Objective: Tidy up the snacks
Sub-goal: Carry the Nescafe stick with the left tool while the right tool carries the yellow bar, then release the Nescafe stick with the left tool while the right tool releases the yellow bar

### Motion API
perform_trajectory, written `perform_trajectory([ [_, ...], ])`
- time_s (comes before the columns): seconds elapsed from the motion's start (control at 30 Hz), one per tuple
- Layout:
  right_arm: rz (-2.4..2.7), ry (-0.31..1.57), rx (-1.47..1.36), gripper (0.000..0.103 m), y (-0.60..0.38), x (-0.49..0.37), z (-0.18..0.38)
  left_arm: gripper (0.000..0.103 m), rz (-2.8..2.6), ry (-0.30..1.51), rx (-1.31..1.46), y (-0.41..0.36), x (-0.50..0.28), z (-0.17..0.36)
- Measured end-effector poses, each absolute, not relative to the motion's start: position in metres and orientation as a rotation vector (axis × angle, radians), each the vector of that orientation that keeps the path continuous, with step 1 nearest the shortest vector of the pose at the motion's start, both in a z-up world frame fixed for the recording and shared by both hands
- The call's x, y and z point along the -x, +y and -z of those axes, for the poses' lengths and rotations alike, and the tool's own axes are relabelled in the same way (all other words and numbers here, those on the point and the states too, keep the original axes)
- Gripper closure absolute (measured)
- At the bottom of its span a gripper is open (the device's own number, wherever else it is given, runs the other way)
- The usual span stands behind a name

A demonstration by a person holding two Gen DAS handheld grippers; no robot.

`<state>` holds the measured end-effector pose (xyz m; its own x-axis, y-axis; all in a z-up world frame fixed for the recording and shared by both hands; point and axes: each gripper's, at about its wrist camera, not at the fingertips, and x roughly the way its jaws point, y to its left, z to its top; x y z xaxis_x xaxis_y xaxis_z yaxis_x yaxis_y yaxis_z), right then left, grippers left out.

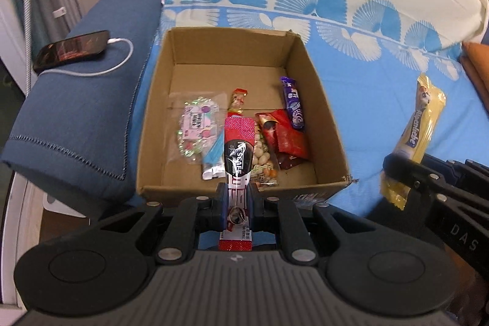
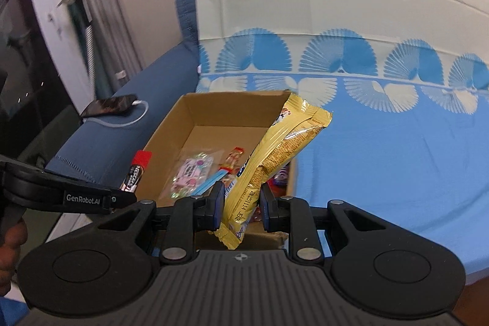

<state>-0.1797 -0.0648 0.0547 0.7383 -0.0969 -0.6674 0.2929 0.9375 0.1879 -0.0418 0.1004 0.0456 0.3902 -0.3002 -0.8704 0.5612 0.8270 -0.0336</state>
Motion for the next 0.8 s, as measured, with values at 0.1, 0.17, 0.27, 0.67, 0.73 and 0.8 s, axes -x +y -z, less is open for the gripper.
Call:
perform_trajectory([
  [0.1,0.199,0.719,-0.259,0.077,-0.052,0.177,-0.058,0.089,0.556,1.028,-0.264,0.109,0.041,-0.049],
  [0.17,0.189,0.726,-0.24,0.077,-0.046,0.173,-0.058,0.089,0.559,1.021,-0.255,0.113,0.041,-0.051],
  [0.27,0.178,0.734,-0.211,0.077,-0.038,0.169,-0.059,0.089,0.561,1.016,-0.242,0.117,0.038,-0.052],
  [0.67,0.183,0.769,-0.173,0.077,-0.033,0.158,-0.053,0.089,0.566,1.037,-0.217,0.115,0.026,-0.044],
  [0.73,0.182,0.773,-0.171,0.077,-0.033,0.158,-0.052,0.089,0.565,1.037,-0.217,0.114,0.025,-0.044],
  [0.8,0.181,0.779,-0.173,0.077,-0.033,0.155,-0.05,0.089,0.561,1.038,-0.217,0.114,0.024,-0.043],
])
